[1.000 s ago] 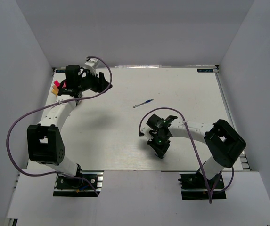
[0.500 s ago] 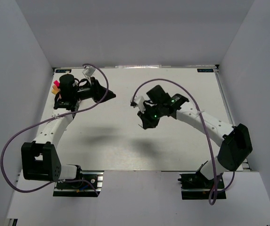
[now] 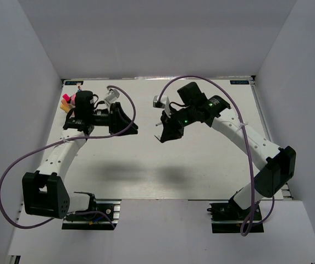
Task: Sort the stationery into containers
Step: Pass the stationery from the right arm to the left
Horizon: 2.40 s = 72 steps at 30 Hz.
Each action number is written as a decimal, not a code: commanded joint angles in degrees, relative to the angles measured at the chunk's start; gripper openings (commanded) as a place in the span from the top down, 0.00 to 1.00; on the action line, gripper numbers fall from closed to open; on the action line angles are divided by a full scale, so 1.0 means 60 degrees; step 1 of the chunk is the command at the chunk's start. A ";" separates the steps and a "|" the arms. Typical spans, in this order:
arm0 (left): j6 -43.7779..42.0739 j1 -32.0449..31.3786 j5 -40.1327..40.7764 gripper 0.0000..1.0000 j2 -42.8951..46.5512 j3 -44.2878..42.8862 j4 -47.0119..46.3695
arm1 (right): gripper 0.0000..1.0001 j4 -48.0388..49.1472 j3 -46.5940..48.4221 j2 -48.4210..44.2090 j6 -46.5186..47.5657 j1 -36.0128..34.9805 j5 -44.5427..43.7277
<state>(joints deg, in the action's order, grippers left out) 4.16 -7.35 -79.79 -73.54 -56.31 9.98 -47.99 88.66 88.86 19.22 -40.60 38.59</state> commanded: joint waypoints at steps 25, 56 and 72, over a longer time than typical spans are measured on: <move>-0.1045 -0.2202 0.0085 0.55 0.0699 0.0245 -0.0974 | 1.00 -0.0791 0.0531 0.0468 0.0297 -0.0030 0.2533; -0.1589 -0.2934 0.0817 0.80 0.0450 -0.0165 -0.0329 | 1.00 -0.0718 0.0677 0.0293 0.0400 -0.0045 0.3016; 0.2365 -0.2934 0.2180 1.00 0.1475 0.0787 -0.4986 | 0.42 -0.1978 0.0706 0.0000 0.0972 0.0906 0.4261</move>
<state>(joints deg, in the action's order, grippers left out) 11.03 -24.95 -68.73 -66.72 -51.99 -9.41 -57.54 91.50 91.13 24.40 -37.15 59.70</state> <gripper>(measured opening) 0.009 0.581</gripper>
